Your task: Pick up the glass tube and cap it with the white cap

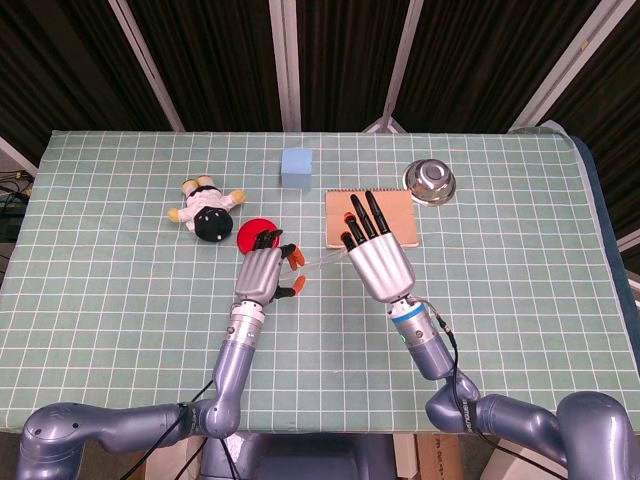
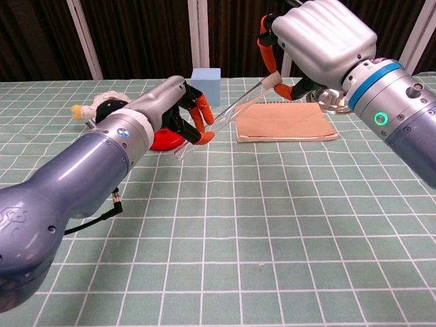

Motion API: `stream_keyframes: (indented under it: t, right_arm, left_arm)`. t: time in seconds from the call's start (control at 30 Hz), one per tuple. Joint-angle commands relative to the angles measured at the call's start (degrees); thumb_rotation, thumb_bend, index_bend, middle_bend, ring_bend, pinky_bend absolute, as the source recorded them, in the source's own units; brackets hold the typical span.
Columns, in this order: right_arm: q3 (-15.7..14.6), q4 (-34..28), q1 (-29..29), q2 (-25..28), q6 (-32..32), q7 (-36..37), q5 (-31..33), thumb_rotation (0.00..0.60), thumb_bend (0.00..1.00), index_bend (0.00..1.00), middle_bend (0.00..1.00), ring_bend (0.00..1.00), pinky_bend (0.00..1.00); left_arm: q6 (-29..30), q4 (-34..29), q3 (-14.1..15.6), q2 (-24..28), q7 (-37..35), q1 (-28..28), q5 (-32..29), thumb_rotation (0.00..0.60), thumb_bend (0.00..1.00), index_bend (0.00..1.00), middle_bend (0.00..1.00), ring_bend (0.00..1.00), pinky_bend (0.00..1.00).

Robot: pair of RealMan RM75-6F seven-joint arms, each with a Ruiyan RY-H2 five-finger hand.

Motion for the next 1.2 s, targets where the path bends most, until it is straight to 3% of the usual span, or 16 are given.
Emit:
stream_keyframes:
  t: [0.03, 0.5, 0.57, 0.63, 0.7, 0.77, 1.0, 1.2]
  right_arm:
    - [-0.02, -0.09, 0.00, -0.02, 0.03, -0.10, -0.10, 0.600, 0.37, 0.64, 0.32, 0.07, 0.00]
    - [-0.11, -1.45, -0.21, 0.16, 0.12, -0.98, -0.44, 0.600, 0.37, 0.63, 0.32, 0.07, 0.00]
    - [-0.21, -1.50, -0.28, 0.30, 0.01, -1.19, -0.44, 0.600, 0.37, 0.54, 0.29, 0.06, 0.00]
    - [-0.35, -1.59, -0.40, 0.54, -0.19, -1.53, -0.38, 0.600, 0.37, 0.29, 0.19, 0.02, 0.00]
    - [-0.46, -1.86, -0.56, 0.75, -0.42, -1.98, -0.17, 0.600, 0.37, 0.11, 0.11, 0.00, 0.00]
    - [-0.39, -2.29, -0.75, 0.93, -0.67, -2.44, 0.30, 0.600, 0.37, 0.01, 0.05, 0.00, 0.00]
    - [-0.48, -3.85, -1.48, 1.70, -0.65, -3.15, 0.86, 0.600, 0.37, 0.00, 0.00, 0.00, 0.00]
    - [-0.40, -5.26, -2.60, 2.75, -0.39, -4.10, 1.97, 0.600, 0.37, 0.00, 0.00, 0.00, 0.00]
  left_arm:
    - [0.04, -0.31, -0.06, 0.11, 0.02, -0.02, 0.03, 0.600, 0.54, 0.55, 0.58, 0.11, 0.00]
    - [0.16, -0.79, -0.22, 0.42, -0.24, -0.28, 0.42, 0.600, 0.54, 0.55, 0.58, 0.11, 0.00]
    - [0.22, -0.78, -0.24, 0.42, -0.30, -0.29, 0.46, 0.600, 0.54, 0.55, 0.58, 0.11, 0.00]
    - [0.40, -0.77, -0.32, 0.43, -0.46, -0.29, 0.60, 0.600, 0.54, 0.55, 0.57, 0.11, 0.00]
    - [0.50, -0.78, -0.37, 0.46, -0.76, -0.23, 0.74, 0.600, 0.54, 0.55, 0.58, 0.11, 0.00]
    - [0.60, -0.73, -0.41, 0.53, -1.08, -0.21, 1.02, 0.600, 0.54, 0.55, 0.58, 0.11, 0.00]
    - [0.80, -0.50, -0.51, 0.95, -2.26, -0.22, 2.33, 0.600, 0.55, 0.55, 0.58, 0.11, 0.00]
    - [0.29, -0.92, 1.08, 2.65, -1.84, 0.19, 3.88, 0.600, 0.55, 0.55, 0.58, 0.11, 0.00]
